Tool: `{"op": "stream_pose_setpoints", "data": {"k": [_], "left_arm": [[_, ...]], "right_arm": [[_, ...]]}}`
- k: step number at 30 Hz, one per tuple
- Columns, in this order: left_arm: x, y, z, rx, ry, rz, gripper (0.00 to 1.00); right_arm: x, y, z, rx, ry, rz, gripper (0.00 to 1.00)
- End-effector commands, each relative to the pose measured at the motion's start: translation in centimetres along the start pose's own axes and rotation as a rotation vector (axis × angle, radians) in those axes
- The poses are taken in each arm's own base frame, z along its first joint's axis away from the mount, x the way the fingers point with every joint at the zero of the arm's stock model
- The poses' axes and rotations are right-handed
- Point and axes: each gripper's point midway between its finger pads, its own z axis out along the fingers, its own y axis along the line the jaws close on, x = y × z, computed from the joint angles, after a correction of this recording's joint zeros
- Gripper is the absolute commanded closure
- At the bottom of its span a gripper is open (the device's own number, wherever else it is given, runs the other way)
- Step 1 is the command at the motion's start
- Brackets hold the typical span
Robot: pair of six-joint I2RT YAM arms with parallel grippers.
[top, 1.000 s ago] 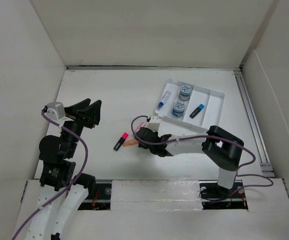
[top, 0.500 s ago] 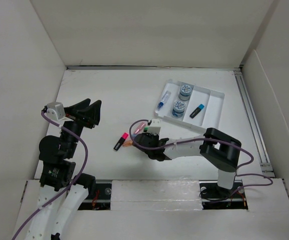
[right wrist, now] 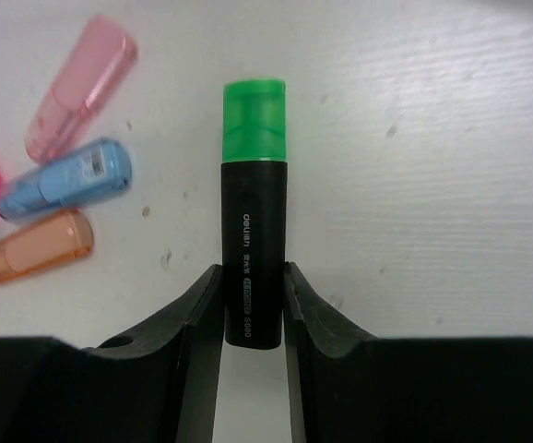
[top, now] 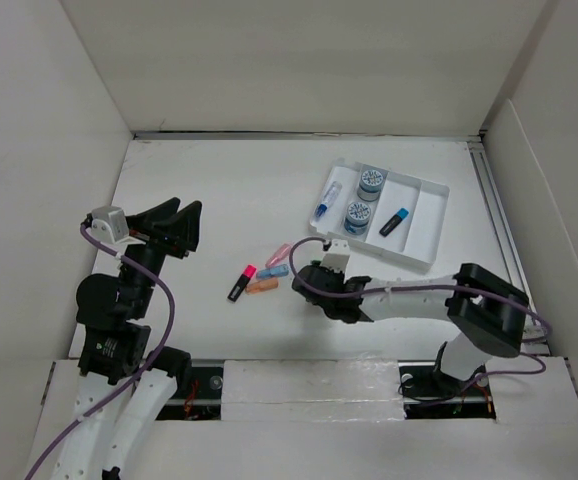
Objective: Organize the desk
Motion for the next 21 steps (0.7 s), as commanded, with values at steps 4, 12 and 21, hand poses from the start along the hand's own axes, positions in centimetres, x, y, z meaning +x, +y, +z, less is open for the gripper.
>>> {"op": "stream_pose_setpoints", "data": {"k": [4, 12, 21], "left_arm": [[-1.5, -1.0, -0.1, 0.041, -0.053, -0.007, 0.51], [-1.7, -1.0, -0.2, 0.040, -0.058, -0.007, 0.51], [-1.6, -1.3, -0.3, 0.053, -0.056, -0.011, 0.51]], "right_arm": [[-9.6, -2.6, -1.3, -0.033, -0.146, 0.235, 0.93], [-19.7, -11.5, 1.4, -0.044, -0.251, 0.519, 0.90], [-22.4, -17.4, 6.8, 0.026, -0.257, 0.667, 0.84]]}}
